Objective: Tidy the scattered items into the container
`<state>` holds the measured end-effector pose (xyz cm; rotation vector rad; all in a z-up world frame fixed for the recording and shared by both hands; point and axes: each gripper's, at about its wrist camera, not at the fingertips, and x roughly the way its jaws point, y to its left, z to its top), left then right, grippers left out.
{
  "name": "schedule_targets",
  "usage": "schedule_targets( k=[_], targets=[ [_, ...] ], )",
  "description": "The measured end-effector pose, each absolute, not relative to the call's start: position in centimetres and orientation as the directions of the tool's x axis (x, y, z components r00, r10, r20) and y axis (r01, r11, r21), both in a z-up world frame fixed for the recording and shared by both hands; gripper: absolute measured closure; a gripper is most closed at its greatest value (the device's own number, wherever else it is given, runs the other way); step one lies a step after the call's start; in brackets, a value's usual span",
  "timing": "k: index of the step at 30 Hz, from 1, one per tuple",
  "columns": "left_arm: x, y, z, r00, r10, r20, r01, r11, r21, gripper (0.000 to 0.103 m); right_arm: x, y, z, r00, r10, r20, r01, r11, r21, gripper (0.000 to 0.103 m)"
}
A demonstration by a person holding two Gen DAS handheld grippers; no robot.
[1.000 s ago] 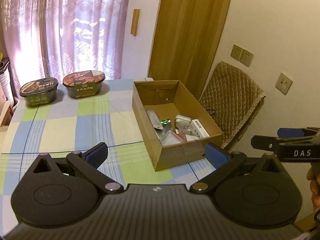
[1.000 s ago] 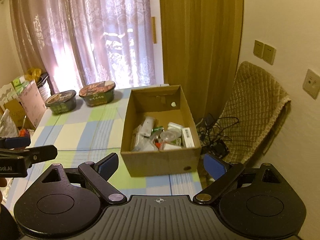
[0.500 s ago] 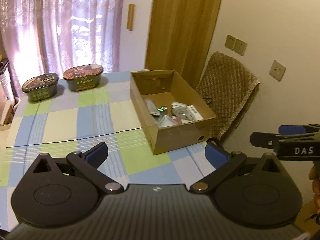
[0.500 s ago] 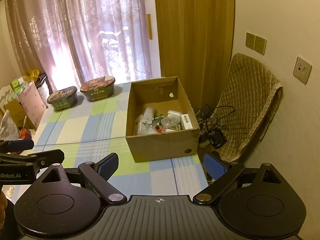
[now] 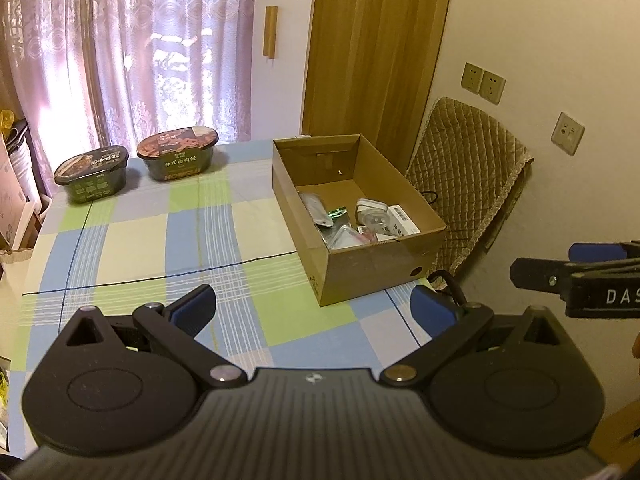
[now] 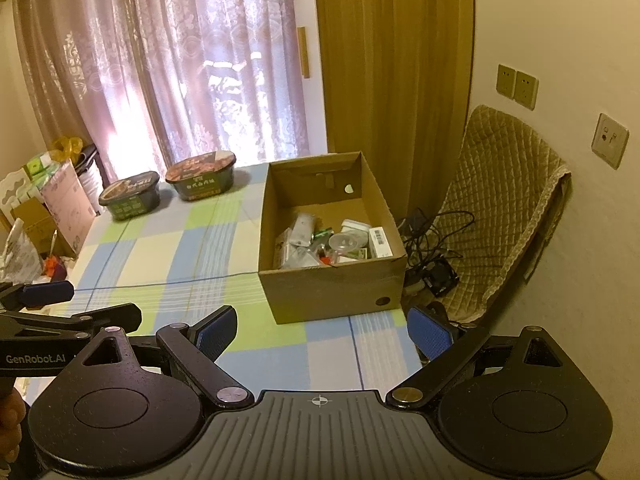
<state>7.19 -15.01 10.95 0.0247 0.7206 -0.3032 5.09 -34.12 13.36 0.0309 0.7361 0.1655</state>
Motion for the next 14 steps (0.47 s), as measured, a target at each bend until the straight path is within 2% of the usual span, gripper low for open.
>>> schedule_targets(
  k=[14],
  targets=[
    [7.10, -14.61, 10.25, 0.706, -0.271, -0.655, 0.286, 0.954, -0.086, 0.001, 5.15, -34.14, 12.71, 0.720, 0.160, -0.675, -0.136, 0.987, 0.089, 0.006]
  ],
)
